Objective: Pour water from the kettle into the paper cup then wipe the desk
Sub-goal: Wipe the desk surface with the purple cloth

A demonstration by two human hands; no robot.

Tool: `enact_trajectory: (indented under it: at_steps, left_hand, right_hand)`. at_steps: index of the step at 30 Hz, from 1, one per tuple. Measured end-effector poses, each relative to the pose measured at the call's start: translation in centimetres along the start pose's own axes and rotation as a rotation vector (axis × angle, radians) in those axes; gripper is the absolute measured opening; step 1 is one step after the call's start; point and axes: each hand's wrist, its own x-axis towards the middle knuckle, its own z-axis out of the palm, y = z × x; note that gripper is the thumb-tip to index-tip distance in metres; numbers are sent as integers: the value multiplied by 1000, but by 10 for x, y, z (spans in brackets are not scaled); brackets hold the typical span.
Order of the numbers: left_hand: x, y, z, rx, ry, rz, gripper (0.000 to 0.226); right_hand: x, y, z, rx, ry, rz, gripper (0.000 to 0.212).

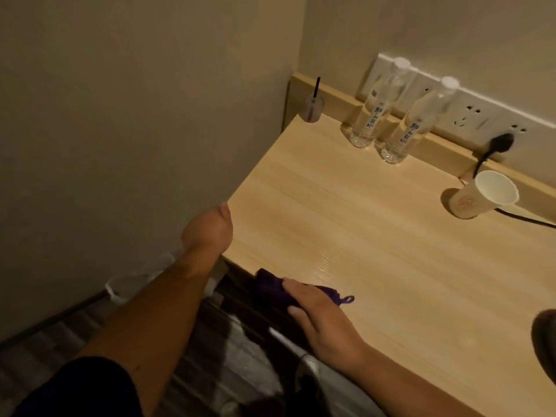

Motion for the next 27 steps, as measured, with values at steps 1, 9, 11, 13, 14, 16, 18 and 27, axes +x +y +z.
enact_trajectory:
  at_steps: [1, 9, 11, 13, 14, 16, 18, 27]
  left_hand:
    - [0, 1, 0, 3, -3, -3, 75]
    - [3, -5, 8, -10, 10, -27, 72]
    - [5, -4, 10, 18, -10, -91, 69]
    - [7, -5, 12, 40, -10, -136, 65]
    - [6, -6, 12, 35, 7, -135, 64]
    - [3, -6, 12, 15, 32, -118, 59]
    - [2, -6, 13, 0, 24, -104, 54]
    - [-2, 0, 0, -8, -10, -37, 69]
  right_hand:
    - [0, -6, -12, 192, 17, 122, 37]
    - [122, 31, -158, 545, 446, 304, 20]
    - [174, 51, -183, -15, 469, 160, 27]
    - [219, 76, -188, -461, 333, 27, 36]
    - [234, 89, -184, -598, 234, -2, 38]
    - [249, 111, -170, -759, 125, 4, 44]
    - [244, 122, -162, -794, 143, 18, 49]
    - [0, 84, -52, -616, 96, -6, 45]
